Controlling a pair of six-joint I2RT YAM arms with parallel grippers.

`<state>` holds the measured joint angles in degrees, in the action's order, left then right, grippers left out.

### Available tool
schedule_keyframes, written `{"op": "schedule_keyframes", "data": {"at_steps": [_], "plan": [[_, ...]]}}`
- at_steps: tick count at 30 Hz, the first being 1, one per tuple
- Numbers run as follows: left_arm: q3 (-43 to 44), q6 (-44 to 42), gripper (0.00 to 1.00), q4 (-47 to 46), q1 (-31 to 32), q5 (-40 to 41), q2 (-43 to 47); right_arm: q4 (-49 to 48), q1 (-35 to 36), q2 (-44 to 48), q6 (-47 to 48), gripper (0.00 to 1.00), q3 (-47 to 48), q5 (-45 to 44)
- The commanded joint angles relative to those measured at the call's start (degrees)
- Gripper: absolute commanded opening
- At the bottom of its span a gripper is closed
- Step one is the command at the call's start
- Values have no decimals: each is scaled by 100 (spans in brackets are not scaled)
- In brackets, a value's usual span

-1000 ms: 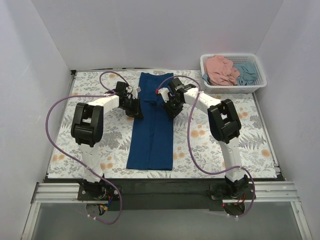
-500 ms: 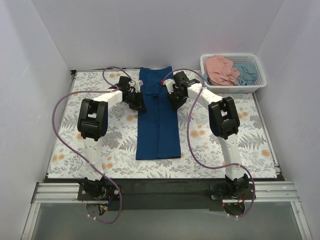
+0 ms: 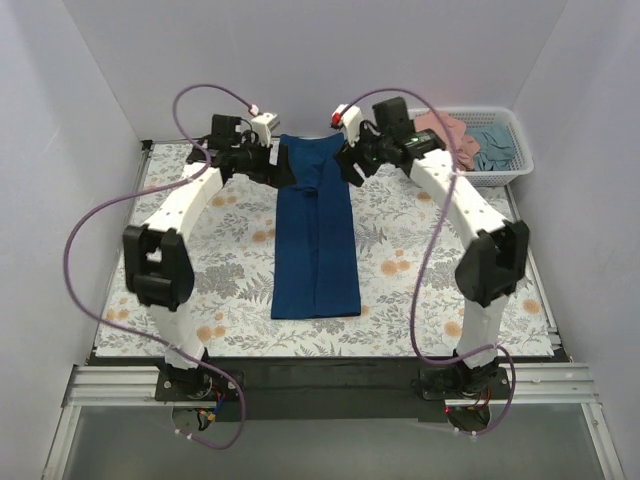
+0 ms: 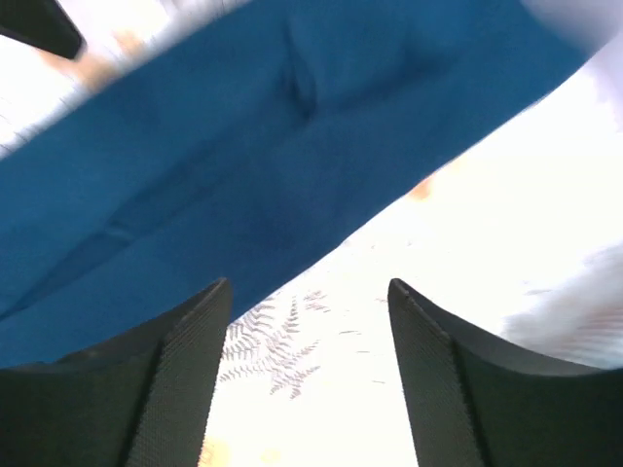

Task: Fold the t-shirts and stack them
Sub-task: Fold the tshirt

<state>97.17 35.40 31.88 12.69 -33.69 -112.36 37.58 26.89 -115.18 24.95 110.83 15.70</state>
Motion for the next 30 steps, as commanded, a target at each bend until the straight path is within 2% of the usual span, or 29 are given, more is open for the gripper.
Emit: {"op": "schedule_keyframes", "data": {"at_steps": [1, 2, 4, 5, 6, 7, 10, 11, 12, 14, 15, 20, 22, 24, 25, 26, 30], "plan": [[-554, -937, 82, -208, -12, -592, 1890, -242, -9, 1494, 598, 78, -33, 617], [-819, -1069, 82, -478, -3, -716, 2197, -321, 0, 1681, 651, 82, -139, 844], [-1513, -1394, 82, -831, -3, -928, 3012, -715, 9, 2250, 774, 98, -551, 1100], [-2151, -1517, 83, -928, 6, -1137, 3253, -830, 0, 2445, 775, 98, -1075, 1345], [-2410, -1779, 83, -946, 14, -1227, 3473, -840, 17, 2630, 1105, 98, -1298, 1530], [-2622, -2487, 83, -773, 32, -1288, 3936, -736, 26, 2997, 1422, 98, -1527, 1758], [-3465, -3519, 84, 150, 120, -1640, 4528, -709, 131, 3867, 2204, 98, -2852, 2173], [-3685, -4001, 84, 404, 189, -1623, 4904, -700, 297, 4054, 2329, 98, -3474, 2087], [-4209, -4058, 84, 416, 225, -1449, 5073, -656, 421, 4230, 2504, 98, -3845, 2008], [-4678, -4355, 85, 433, 304, -1342, 5450, -542, 928, 4617, 2918, 98, -4453, 1570], [-5115, -4479, 85, 442, 365, -1202, 5522, -533, 1140, 4696, 2997, 98, -5039, 1402], [-6094, -5104, 86, 285, 936, -560, 5611, -787, 2222, 4838, 3376, 98, -6317, 724], [-6427, -5200, 84, 91, 1051, -402, 5611, -1103, 2346, 4707, 3306, 94, -6590, 697], [-6622, -5271, 79, -198, 1218, -314, 5637, -1427, 2443, 4575, 3227, 89, -6722, 689], [-6797, -5271, 76, -313, 1288, -252, 5654, -1568, 2478, 4444, 3227, 85, -6880, 654], [-6886, -5306, 70, -488, 1419, -156, 5646, -1683, 2531, 4373, 3227, 78, -6977, 575], [-7167, -5350, 58, -849, 1684, 11, 5558, -2167, 2566, 4144, 3262, 63, -7294, 434]]}}
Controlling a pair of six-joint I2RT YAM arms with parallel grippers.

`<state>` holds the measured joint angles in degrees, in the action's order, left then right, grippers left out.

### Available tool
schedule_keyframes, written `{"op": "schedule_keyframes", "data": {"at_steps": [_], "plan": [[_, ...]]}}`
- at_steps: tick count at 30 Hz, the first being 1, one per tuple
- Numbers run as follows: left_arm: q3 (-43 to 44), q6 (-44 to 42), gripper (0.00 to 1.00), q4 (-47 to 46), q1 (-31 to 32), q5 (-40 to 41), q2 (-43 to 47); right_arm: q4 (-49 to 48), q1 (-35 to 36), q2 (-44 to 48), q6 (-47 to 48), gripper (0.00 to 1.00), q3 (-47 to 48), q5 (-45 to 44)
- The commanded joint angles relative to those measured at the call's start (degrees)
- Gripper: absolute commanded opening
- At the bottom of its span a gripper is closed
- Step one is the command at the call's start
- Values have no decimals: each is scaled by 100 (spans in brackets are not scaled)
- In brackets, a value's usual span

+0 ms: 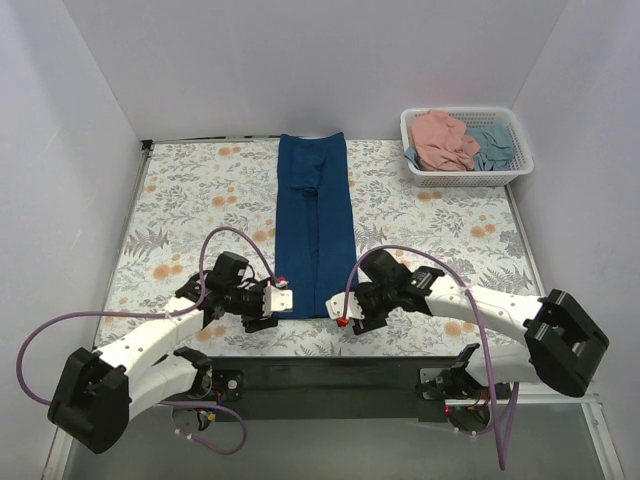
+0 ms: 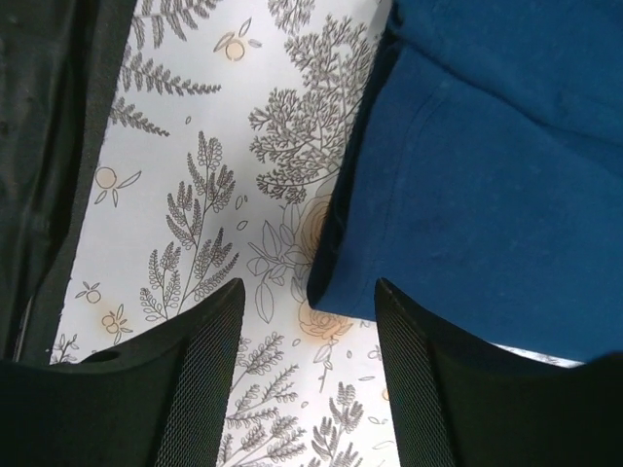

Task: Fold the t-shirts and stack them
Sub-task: Fold the tshirt

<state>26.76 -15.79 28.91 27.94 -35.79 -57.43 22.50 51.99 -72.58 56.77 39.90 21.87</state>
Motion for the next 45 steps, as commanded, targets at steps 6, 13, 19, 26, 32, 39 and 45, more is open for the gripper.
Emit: {"op": "schedule_keyframes", "data": {"at_steps": [6, 13, 19, 26, 32, 39, 45], "plan": [[-286, -108, 54, -1027, 238, 292, -224, -1134, 75, -353, 79, 56, -413, -367], [-391, -249, 49, -1203, 308, 362, -690, -1415, 75, -757, 9, 51, -492, -464], [-435, -319, 33, -1300, 352, 503, -1042, -1433, 66, -934, 115, 29, -632, -508], [-260, -13, 0, -975, 1063, 643, -561, -1161, 548, -653, -394, 1, -537, -570], [197, 831, 0, -54, 1407, 458, 82, -475, 769, 41, -773, 1, -141, -481], [1128, 613, 0, 221, 907, 477, -136, -264, -47, 122, -326, 1, 526, -254], [1971, 481, 0, -280, -112, 91, -1234, -273, -821, -720, 271, 1, 1581, -51]]}}
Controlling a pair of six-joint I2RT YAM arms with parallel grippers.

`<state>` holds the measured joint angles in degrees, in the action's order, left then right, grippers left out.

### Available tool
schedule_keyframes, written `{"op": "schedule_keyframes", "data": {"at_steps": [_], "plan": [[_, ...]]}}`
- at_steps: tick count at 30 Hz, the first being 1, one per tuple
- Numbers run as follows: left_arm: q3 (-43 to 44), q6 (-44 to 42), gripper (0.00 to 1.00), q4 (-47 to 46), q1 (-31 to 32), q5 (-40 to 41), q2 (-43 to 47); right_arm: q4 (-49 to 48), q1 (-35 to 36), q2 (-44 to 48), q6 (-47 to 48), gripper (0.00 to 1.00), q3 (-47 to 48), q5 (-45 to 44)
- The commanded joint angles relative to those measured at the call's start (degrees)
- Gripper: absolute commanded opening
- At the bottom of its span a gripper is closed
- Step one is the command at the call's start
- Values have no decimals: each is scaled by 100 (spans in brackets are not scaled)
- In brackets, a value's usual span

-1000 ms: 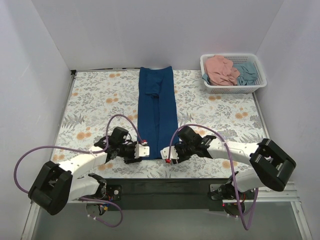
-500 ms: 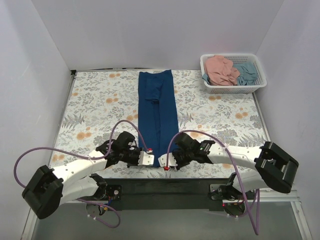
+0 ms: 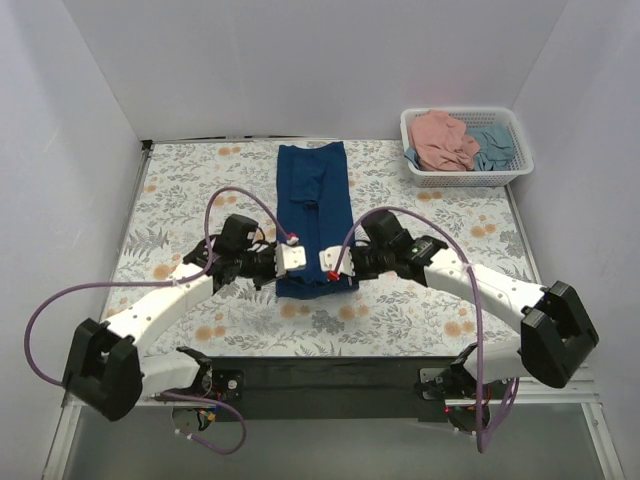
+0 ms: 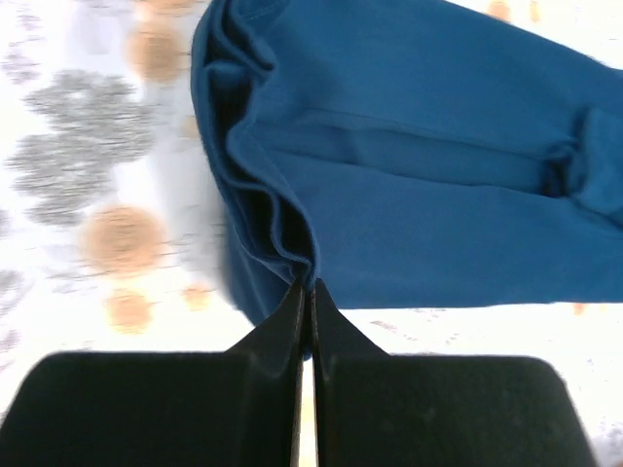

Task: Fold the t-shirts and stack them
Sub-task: Fold the tshirt

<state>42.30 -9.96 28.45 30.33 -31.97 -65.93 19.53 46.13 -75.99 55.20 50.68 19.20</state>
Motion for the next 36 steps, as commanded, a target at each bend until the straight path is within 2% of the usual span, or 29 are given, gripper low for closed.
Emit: {"op": "schedule_keyframes", "data": {"at_steps": [1, 9, 19, 24, 34, 36], "plan": [[558, -112, 0, -287, -587, -354, -559, -1, -306, -512, 465, 1, 627, 242], [2376, -235, 0, -612, -1336, -592, -2729, -221, -1185, -1900, 896, 1, 1987, 409], [3678, -569, 0, -753, -1591, -381, -4216, -336, -1651, -3422, 1116, 1, 3483, 576], [3785, -621, 0, -876, -1644, -293, -4542, -432, -1721, -3958, 1151, 1, 3756, 594], [3829, -587, 0, -1262, -1749, -135, -4903, -705, -1783, -4407, 1169, 1, 3889, 471], [3881, -464, 7, -1368, -1758, -108, -4955, -766, -1774, -4442, 1073, 12, 3984, 409]]}}
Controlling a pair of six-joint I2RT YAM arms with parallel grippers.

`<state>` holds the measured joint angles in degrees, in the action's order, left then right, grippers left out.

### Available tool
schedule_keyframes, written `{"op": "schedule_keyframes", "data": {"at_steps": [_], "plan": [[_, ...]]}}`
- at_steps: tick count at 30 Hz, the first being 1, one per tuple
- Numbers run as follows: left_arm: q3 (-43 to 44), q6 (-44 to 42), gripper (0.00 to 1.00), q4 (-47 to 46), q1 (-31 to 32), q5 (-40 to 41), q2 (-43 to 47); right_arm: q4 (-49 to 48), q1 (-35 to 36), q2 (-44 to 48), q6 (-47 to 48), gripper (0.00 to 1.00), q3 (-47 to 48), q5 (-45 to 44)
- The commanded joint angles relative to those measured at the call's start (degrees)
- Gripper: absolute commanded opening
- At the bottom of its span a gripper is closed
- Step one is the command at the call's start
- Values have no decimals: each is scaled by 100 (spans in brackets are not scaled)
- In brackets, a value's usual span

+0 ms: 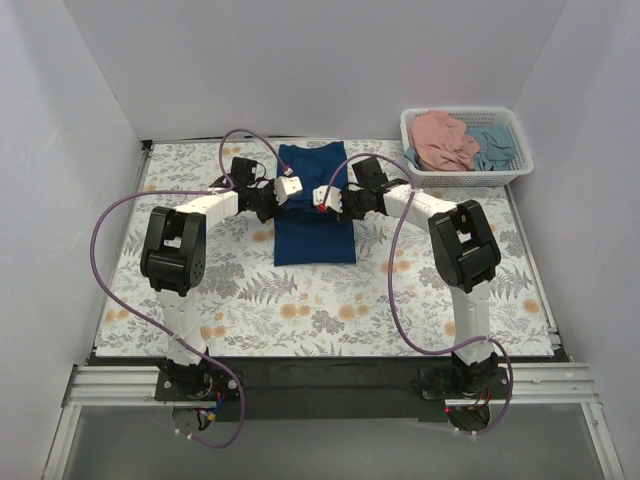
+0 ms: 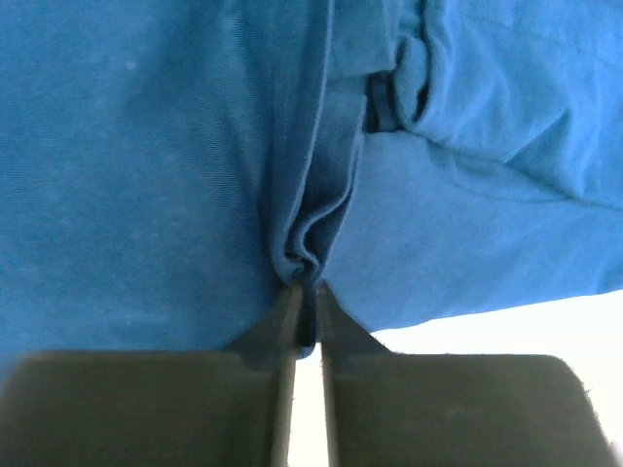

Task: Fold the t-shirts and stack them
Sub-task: Fold the tshirt

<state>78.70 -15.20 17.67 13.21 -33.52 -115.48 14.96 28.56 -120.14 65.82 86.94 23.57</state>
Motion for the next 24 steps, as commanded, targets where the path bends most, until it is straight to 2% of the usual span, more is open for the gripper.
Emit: {"op": "schedule_keyframes", "data": {"at_steps": [1, 2, 4, 7, 10, 12, 13, 15, 17, 19, 20, 21, 24], "plan": [[269, 113, 11, -317, -47, 82, -1, -318, -17, -27, -69, 23, 429, -54], [295, 201, 18, -387, -56, 100, -1, -318, -34, -27, -122, 30, 499, -124], [461, 629, 23, -492, -117, 144, 52, -380, -34, 51, -359, 50, 753, -195], [682, 1341, 28, -493, -283, 152, 210, -371, -105, 306, -763, 55, 1009, -274], [761, 2142, 30, -318, -450, 83, 622, -336, -166, 754, -1271, 54, 1001, -344], [674, 2898, 30, 165, -460, -303, 974, -126, -166, 1104, -1641, 53, 817, -231], [552, 3187, 31, 306, -451, -539, 1114, 14, -166, 1185, -2191, 53, 781, -135], [16, 4267, 36, 360, -407, -1179, 1552, 489, -157, 1334, -2878, 53, 755, 225], [-353, 5258, 39, 263, -215, -1455, 1765, 779, -149, 1370, -3860, 53, 711, 811], [-942, 5885, 40, -94, 31, -1692, 1967, 912, -122, 1414, -4505, 54, 439, 1253], [-1153, 6236, 40, -245, 102, -1789, 2012, 903, -114, 1414, -5152, 53, 264, 1760], [-1477, 6788, 40, -403, 172, -1946, 2021, 886, -105, 1397, -5376, 52, -7, 2008], [-1901, 7642, 40, -1001, 366, -2115, 1942, 658, -17, 1292, -6095, 50, -466, 2528]]}}
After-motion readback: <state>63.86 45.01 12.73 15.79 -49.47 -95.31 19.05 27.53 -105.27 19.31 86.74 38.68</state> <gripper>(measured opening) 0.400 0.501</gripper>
